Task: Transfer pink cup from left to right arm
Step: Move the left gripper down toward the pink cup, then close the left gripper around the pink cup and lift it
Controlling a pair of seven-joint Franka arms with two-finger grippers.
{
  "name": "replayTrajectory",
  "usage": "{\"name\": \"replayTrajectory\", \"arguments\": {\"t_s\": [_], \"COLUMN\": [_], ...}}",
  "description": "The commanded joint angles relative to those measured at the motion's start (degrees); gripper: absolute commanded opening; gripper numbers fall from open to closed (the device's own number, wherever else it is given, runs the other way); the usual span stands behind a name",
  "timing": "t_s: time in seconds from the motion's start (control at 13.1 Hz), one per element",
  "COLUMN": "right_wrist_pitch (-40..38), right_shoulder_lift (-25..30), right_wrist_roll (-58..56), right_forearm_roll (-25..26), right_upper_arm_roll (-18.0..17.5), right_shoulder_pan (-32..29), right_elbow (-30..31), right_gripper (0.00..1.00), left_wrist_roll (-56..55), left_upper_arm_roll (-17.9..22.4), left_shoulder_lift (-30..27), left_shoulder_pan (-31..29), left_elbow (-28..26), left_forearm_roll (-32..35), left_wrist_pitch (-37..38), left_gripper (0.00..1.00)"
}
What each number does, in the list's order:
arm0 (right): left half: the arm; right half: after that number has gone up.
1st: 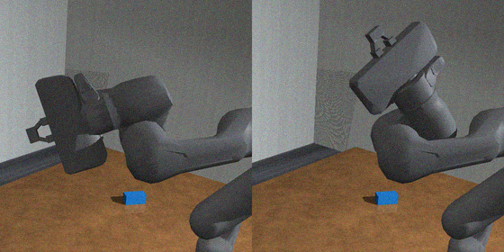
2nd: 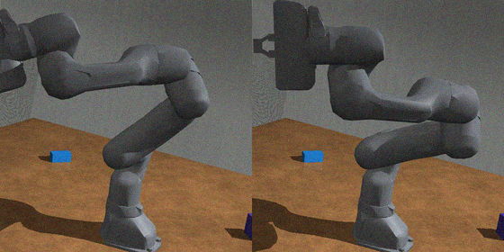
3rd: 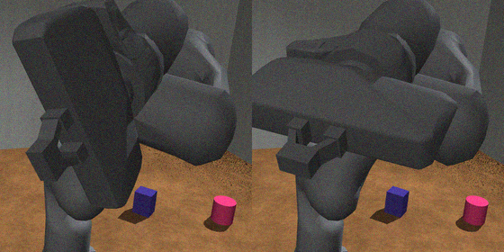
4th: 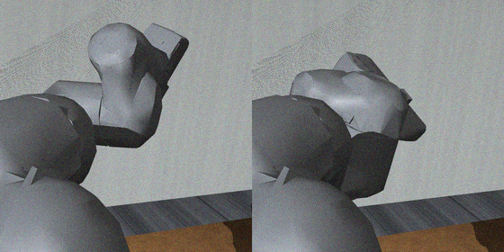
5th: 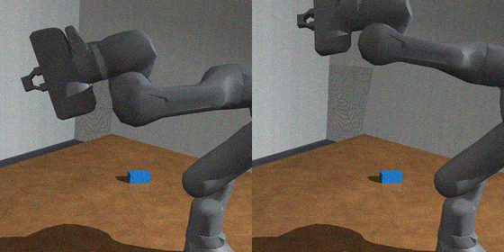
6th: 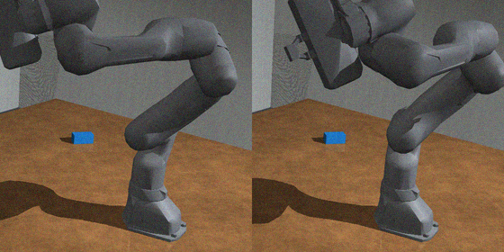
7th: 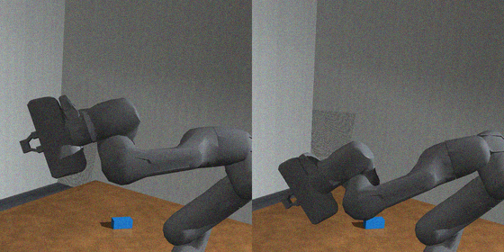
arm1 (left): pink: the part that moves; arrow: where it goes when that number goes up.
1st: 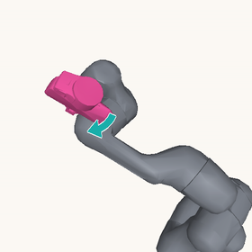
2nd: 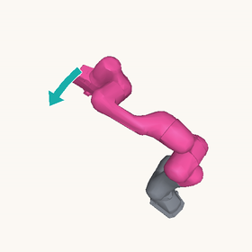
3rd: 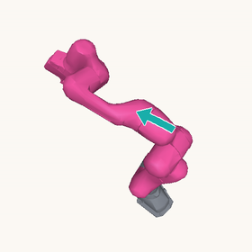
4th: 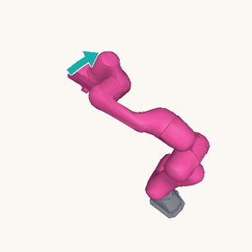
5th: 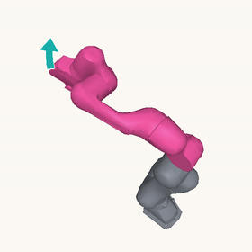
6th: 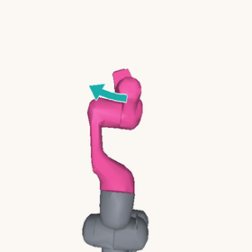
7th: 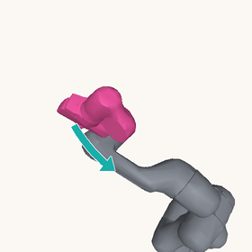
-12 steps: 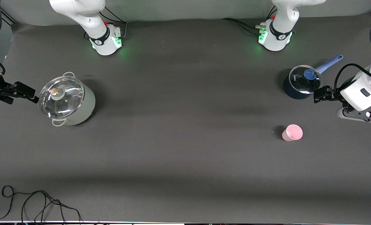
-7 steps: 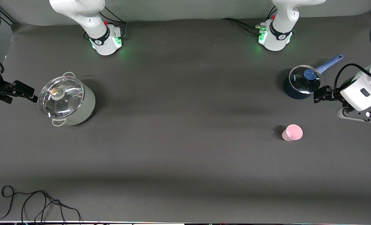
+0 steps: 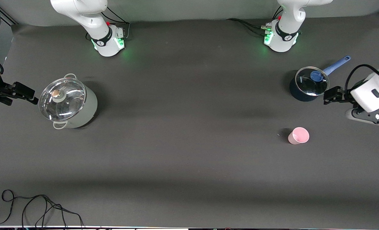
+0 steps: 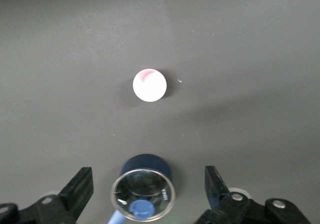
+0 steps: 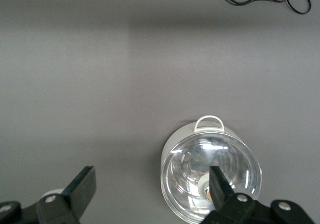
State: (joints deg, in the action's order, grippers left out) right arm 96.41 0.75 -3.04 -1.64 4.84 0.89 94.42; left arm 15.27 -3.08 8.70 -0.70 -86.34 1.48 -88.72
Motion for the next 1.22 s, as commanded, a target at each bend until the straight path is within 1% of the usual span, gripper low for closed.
{"name": "replayTrajectory", "arguments": {"t_s": [0.0,0.15,0.31,0.46,0.61,0.69,0.84,0.99,1.15], "right_wrist_pitch": [-0.78,-0.87,-0.87,-0.87,-0.87,-0.87,-0.87,-0.96,-1.57], "right_shoulder_lift": [0.04,0.04,-0.22,-0.31,-0.66,-0.84,-1.28,-1.45,-1.45], "right_wrist_roll": [-0.83,-0.74,-0.56,0.05,0.05,0.05,-0.04,0.05,-0.38], "right_forearm_roll": [0.76,0.76,0.76,0.76,0.68,0.76,1.11,1.12,1.12], "right_upper_arm_roll": [0.0,0.09,0.09,0.09,0.09,0.09,0.0,0.0,0.0], "right_shoulder_pan": [0.25,0.08,0.17,0.17,0.17,0.17,0.25,0.25,0.25], "right_elbow": [-1.26,-1.96,-2.23,-2.23,-2.49,-2.75,-3.1,-3.02,-3.02], "right_gripper": [1.0,1.0,1.0,1.0,1.0,1.0,1.0,1.0,1.0], "left_wrist_roll": [14.29,26.42,37.76,49.18,62.62,68.08,74.7,80.85,88.14], "left_upper_arm_roll": [-0.09,-0.09,-0.09,-0.09,-0.09,-0.09,-0.26,-0.35,-0.35], "left_shoulder_lift": [0.78,1.84,3.68,6.49,11.14,13.6,18.43,23.88,31.07], "left_shoulder_pan": [-3.51,-5.97,-9.04,-13.34,-18.18,-20.72,-24.34,-26.19,-28.38], "left_elbow": [0.38,0.38,0.38,0.38,0.56,0.56,1.0,1.52,3.1], "left_forearm_roll": [-0.16,-0.43,-4.18,-11.2,-21.99,-26.14,-32.39,-37.93,-44.08], "left_wrist_pitch": [-2.41,-4.25,-6.19,-7.51,-7.52,-7.26,-6.2,-2.79,0.99], "left_gripper": [0.99,0.99,0.99,0.99,0.99,0.99,0.99,0.99,0.99]}}
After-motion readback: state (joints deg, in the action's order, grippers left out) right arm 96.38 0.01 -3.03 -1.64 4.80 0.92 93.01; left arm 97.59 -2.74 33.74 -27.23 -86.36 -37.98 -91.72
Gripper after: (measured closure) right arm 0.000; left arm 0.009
